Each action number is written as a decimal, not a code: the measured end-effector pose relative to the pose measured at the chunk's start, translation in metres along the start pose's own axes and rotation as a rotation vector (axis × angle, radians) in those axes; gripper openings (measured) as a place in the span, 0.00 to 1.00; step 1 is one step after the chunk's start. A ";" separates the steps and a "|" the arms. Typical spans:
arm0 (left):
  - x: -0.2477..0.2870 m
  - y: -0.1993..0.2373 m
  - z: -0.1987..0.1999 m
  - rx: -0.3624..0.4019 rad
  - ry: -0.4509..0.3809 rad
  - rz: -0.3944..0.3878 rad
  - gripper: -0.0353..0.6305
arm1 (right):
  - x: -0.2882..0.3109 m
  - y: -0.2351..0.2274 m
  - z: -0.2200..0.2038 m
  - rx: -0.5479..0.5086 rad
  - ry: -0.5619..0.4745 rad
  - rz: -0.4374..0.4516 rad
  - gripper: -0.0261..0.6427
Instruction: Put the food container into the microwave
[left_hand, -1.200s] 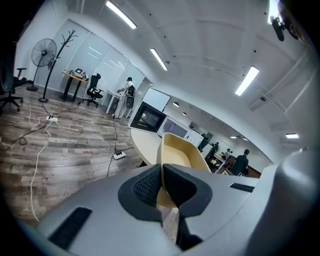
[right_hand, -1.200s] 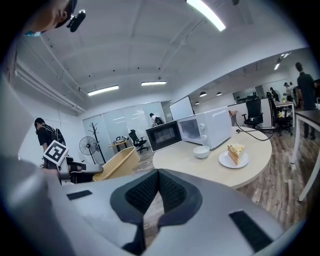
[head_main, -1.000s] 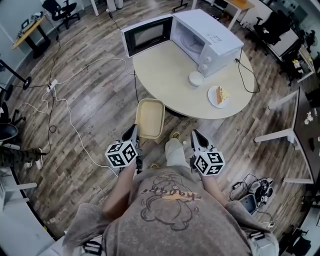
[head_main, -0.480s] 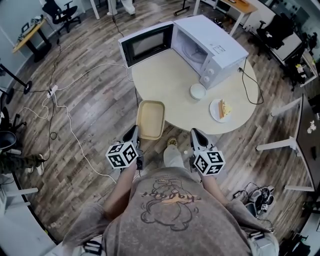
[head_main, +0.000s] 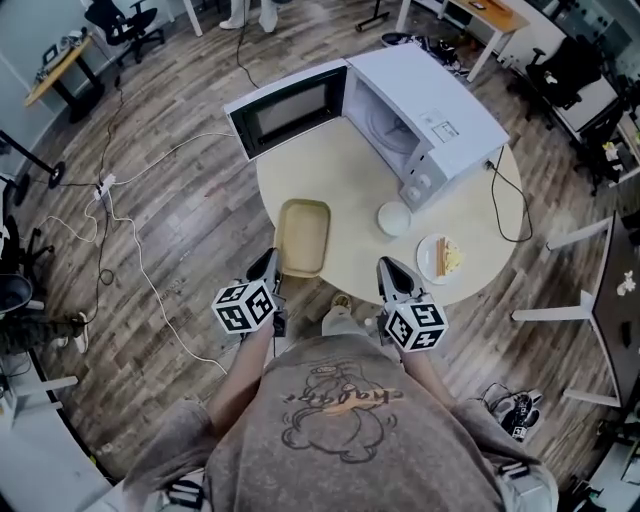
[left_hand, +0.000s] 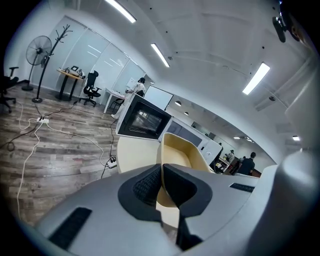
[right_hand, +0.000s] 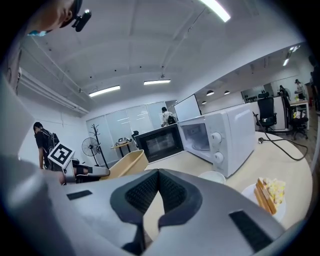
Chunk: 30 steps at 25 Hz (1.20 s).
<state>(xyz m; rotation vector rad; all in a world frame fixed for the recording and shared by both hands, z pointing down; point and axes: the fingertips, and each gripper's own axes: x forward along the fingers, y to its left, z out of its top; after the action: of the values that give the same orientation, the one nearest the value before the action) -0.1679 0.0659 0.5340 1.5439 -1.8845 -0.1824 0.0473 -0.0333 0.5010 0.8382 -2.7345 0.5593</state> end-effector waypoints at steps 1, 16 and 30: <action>0.008 -0.002 0.004 -0.002 0.000 0.004 0.11 | 0.007 -0.005 0.005 -0.004 0.003 0.007 0.04; 0.097 -0.023 0.054 -0.012 -0.032 0.051 0.11 | 0.080 -0.071 0.049 -0.084 0.036 0.098 0.04; 0.148 -0.026 0.077 0.049 0.056 -0.048 0.11 | 0.082 -0.102 0.062 -0.027 -0.006 -0.060 0.04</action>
<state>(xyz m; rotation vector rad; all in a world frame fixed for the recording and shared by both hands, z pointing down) -0.2001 -0.0992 0.5233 1.6115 -1.8221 -0.1137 0.0336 -0.1775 0.5013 0.9128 -2.7058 0.5075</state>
